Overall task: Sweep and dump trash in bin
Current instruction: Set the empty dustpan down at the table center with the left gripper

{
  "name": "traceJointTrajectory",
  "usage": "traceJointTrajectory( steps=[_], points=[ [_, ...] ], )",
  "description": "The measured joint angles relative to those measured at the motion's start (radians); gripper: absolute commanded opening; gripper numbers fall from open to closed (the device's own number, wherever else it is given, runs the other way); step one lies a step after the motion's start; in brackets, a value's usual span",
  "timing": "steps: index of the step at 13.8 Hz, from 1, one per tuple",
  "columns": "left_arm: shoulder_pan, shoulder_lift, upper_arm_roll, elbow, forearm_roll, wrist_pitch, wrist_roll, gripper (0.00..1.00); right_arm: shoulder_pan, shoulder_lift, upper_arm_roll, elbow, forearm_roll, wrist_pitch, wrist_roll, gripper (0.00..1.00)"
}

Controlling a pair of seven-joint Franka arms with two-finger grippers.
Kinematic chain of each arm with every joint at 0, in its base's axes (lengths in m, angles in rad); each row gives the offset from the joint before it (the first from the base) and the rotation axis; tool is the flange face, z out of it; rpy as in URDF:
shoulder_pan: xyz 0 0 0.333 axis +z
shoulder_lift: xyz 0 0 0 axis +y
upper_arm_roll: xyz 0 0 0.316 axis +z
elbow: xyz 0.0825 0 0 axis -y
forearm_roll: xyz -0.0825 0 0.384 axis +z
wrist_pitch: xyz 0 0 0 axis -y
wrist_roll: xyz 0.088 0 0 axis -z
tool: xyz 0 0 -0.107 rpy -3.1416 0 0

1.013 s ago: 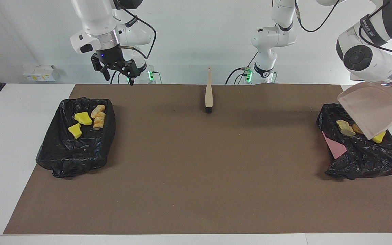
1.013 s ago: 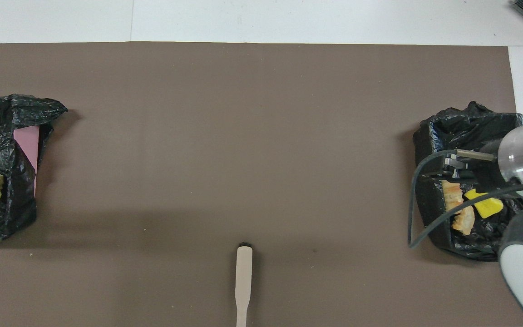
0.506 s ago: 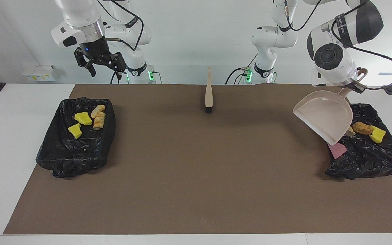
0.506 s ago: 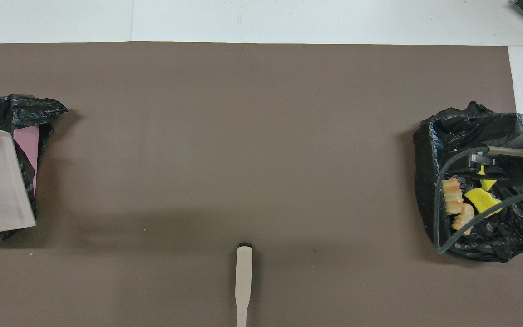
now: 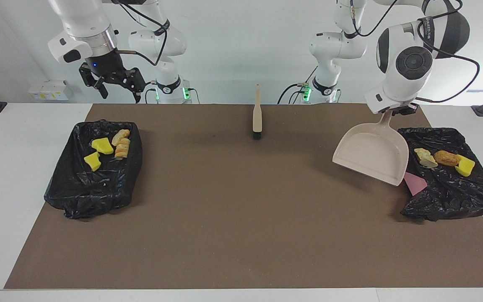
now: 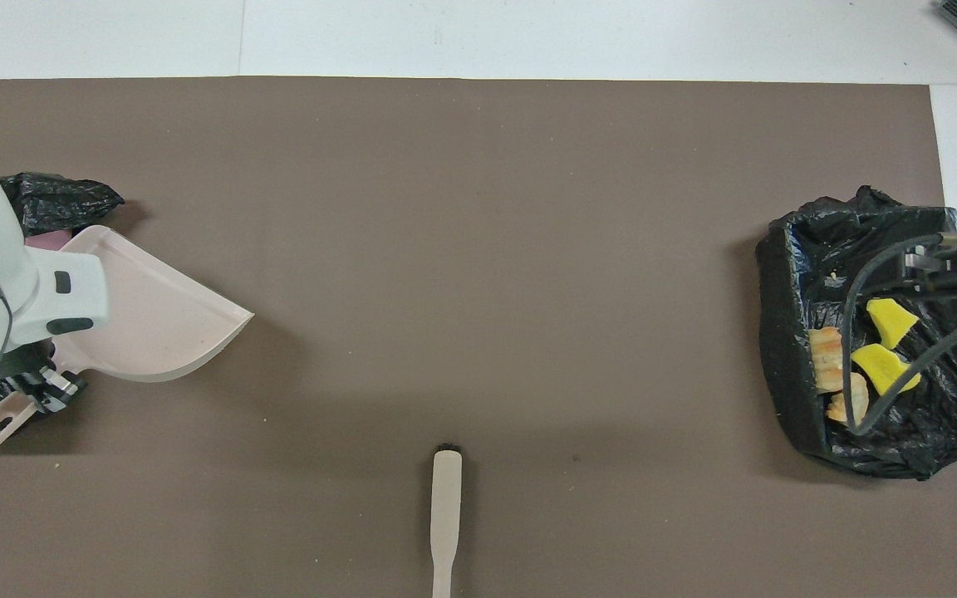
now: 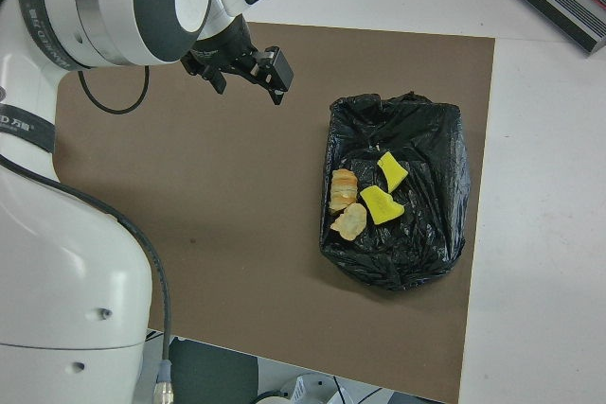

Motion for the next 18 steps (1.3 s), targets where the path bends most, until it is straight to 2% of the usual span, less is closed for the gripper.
traceJointTrajectory(
  steps=[5, 8, 11, 14, 18],
  points=[
    [-0.139, -0.003, -0.002, 0.000, -0.188, 0.097, -0.321, 0.00, 0.002, 0.000, 0.000, 0.003, 0.000, 0.000, 0.000, 1.00],
    [-0.235, 0.000, -0.005, -0.002, -0.249, 0.196, -0.490, 0.00, -0.005, 0.000, -0.001, 0.003, 0.000, 0.000, 0.000, 1.00],
    [-0.299, 0.017, -0.005, -0.006, -0.306, 0.288, -0.578, 0.00, -0.005, 0.000, -0.001, 0.003, 0.000, 0.000, 0.000, 1.00],
    [-0.349, 0.059, -0.005, -0.009, -0.320, 0.371, -0.686, 0.00, -0.005, 0.000, -0.001, 0.003, 0.000, 0.000, 0.000, 1.00],
    [-0.415, 0.152, -0.006, -0.011, -0.335, 0.508, -0.797, 0.00, -0.005, 0.000, -0.001, 0.003, 0.000, 0.000, 0.000, 1.00]
  ],
)
